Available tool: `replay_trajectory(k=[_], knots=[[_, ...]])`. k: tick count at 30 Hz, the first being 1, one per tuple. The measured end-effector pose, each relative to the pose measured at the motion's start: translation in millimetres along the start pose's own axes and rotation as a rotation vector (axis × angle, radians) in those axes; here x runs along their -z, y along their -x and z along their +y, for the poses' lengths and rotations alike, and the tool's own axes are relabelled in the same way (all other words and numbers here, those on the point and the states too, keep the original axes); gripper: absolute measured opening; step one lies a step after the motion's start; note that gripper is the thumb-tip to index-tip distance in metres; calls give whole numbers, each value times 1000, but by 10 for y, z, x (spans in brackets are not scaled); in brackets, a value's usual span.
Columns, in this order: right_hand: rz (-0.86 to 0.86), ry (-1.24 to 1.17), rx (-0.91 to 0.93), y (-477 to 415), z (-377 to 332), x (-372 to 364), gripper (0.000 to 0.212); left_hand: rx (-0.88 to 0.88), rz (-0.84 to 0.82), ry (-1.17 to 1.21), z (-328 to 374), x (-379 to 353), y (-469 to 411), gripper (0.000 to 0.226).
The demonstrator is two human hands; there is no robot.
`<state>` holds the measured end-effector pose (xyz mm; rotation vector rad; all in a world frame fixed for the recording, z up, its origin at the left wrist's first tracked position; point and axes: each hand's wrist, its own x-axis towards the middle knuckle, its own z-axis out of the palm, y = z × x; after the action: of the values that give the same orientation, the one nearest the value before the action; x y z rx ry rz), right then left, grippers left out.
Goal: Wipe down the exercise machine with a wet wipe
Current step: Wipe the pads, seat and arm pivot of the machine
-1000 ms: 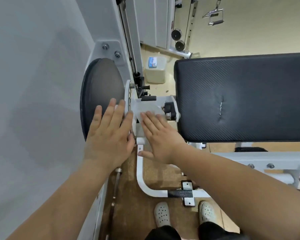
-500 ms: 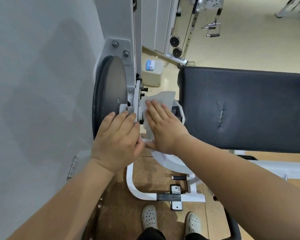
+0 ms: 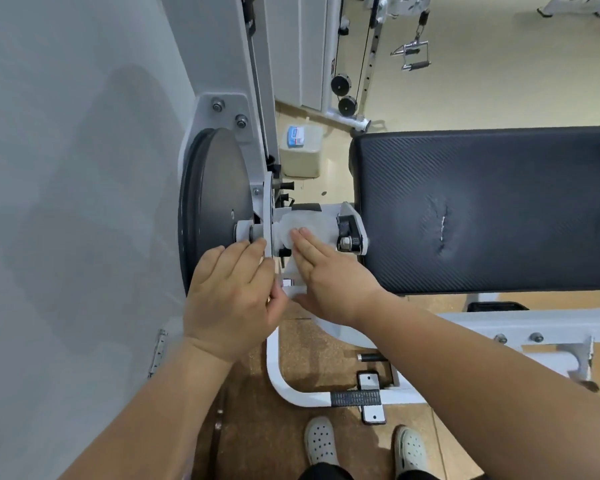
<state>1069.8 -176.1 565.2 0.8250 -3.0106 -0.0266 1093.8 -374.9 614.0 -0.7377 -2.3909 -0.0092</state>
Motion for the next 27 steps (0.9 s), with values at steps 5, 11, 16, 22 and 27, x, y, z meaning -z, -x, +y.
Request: replay_trajectory(k=[5,11,16,22,27], knots=[[171,-472,-167,67,-57,-6,68,7,1,-25,24,13,-26,22],[327,-1570,-557,-27,-278,349,51,22,13,-11,37,23,-55,29],[145,-1791,-340,17,-646,396,72,32,30,129,21,44,-48,40],[119,-1636,-286,-401,-595,461,101,79,33,253,26,43,-20,42],[151,-1613,-202,-236,-723,253,110,117,24,246,51,65,-71,40]])
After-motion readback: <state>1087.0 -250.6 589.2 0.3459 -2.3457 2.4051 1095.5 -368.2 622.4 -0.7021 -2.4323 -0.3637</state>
